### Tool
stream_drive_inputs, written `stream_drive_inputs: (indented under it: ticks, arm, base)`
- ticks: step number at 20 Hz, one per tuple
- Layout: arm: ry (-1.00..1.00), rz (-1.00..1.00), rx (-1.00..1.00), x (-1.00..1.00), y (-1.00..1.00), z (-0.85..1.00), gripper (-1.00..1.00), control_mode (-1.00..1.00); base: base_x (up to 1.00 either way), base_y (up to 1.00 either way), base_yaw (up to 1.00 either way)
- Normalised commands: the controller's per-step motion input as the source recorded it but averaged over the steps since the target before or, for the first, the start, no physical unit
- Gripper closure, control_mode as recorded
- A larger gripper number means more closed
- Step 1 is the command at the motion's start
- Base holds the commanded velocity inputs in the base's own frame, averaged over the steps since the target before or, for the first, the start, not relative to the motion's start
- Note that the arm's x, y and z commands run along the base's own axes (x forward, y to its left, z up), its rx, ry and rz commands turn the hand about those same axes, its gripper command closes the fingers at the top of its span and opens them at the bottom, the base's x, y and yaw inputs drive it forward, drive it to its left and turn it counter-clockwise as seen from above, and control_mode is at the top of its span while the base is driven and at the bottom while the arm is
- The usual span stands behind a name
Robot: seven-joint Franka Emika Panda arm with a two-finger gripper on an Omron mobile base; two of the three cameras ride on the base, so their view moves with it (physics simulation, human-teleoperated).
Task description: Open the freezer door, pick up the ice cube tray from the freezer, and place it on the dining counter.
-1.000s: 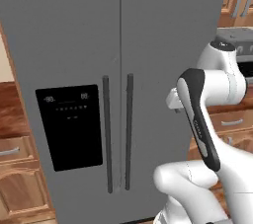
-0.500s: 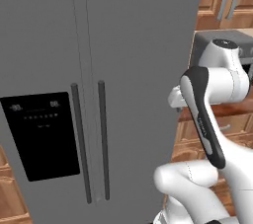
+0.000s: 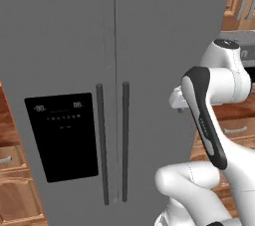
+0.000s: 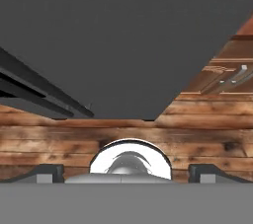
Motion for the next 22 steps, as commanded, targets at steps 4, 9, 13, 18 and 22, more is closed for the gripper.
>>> stream_drive_inputs:
  ticks: [4,9,13,18,22]
  arm:
    - [0.00,0.00,0.00,0.00,0.00,0.00,-1.00,1.00]
    - [0.00,0.00,0.00,0.00,0.00,0.00,-1.00,1.00]
    - [0.00,0.00,0.00,0.00,0.00,0.00,-1.00,1.00]
    - [0.00,0.00,0.00,0.00,0.00,0.00,-1.00,1.00]
    - [0.00,0.00,0.00,0.00,0.00,0.00,-1.00,1.00]
  base:
    - [0.14,0.41,0.04]
    - [0.23,-0.01,0.02]
    - [0.16,-0.31,0.00]
    - [0.00,-0.74,0.00]
    - [0.00,-0.28,0.00]
